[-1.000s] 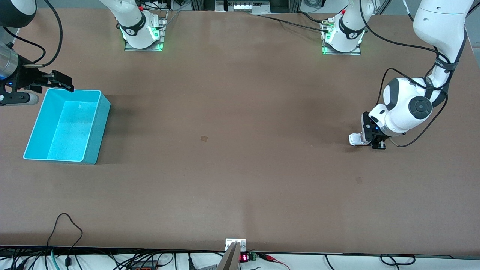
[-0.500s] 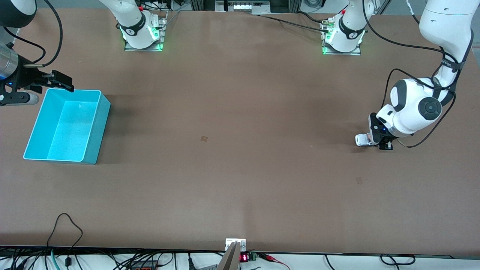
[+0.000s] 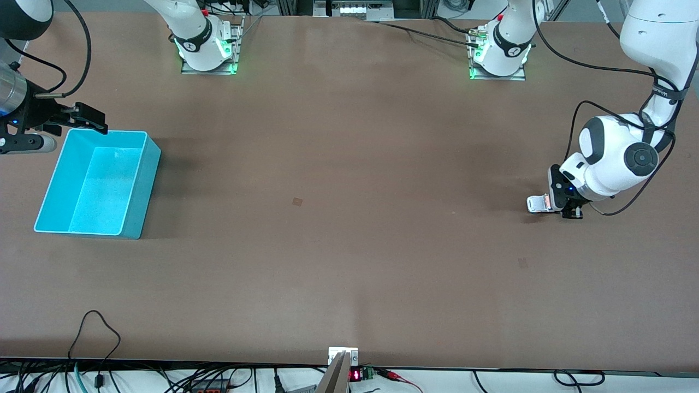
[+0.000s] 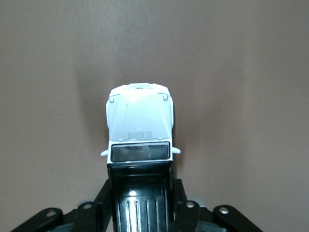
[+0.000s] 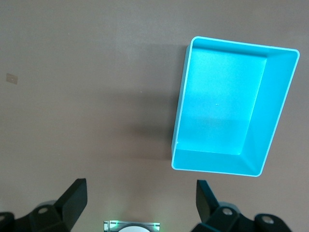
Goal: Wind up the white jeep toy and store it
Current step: 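Keep dragging the jeep backward along the table with the left gripper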
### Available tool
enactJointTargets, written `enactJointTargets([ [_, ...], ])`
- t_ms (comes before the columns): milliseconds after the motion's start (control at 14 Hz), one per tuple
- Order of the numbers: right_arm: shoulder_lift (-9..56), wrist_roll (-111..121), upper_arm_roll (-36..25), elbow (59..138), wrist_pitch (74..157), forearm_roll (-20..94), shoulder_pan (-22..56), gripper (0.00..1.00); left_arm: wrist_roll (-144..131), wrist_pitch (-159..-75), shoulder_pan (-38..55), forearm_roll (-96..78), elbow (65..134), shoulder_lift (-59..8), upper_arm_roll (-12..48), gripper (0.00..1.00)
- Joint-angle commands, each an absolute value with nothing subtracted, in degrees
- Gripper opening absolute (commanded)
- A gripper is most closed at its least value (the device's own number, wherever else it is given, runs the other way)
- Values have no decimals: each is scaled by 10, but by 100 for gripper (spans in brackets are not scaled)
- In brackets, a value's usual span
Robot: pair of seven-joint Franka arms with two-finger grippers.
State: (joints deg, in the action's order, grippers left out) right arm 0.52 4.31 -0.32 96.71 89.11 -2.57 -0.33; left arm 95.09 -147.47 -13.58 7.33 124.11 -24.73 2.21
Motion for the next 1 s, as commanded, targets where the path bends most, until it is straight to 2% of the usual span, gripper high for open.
enactJointTargets([
  [0,3,40,-3,965,892,-27,-1,100,961,-1491,-153,88,1216,-304,27,23],
  [929,3,39,-3,965,891,-27,-1,100,1010,-1491,-192,88,1187,-327,27,23],
])
